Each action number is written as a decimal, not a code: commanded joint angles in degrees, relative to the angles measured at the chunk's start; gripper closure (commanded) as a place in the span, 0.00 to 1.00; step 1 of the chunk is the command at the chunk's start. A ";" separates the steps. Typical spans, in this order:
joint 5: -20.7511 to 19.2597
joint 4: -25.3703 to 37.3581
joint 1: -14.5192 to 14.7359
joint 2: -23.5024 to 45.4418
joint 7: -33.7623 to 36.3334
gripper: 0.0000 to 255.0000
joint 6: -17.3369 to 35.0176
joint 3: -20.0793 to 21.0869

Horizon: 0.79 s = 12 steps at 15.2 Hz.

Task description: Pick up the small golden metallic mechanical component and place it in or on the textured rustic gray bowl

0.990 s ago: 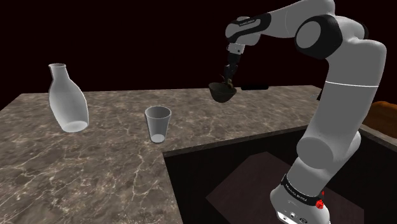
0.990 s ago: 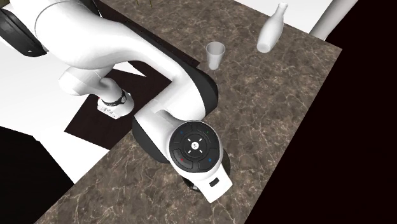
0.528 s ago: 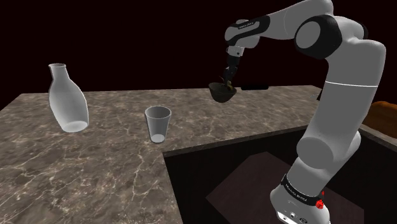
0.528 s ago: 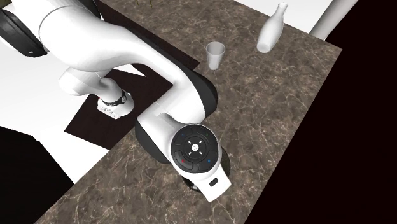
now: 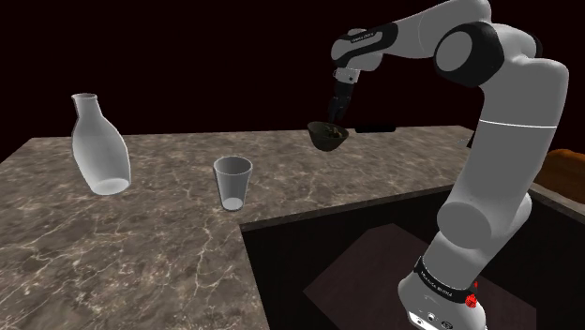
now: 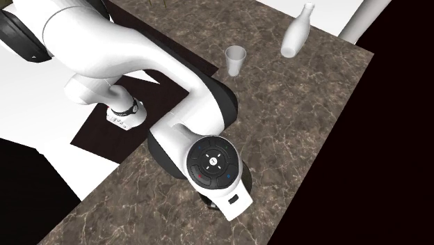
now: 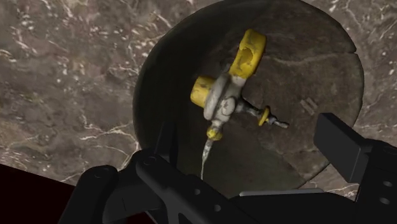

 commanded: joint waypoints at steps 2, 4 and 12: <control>-0.14 3.37 -0.12 -0.36 0.12 0.00 -3.72 -0.10; -0.20 6.74 -0.26 -0.41 0.19 0.00 -7.15 -0.19; -0.20 6.74 -0.26 -0.41 0.19 0.00 -7.15 -0.19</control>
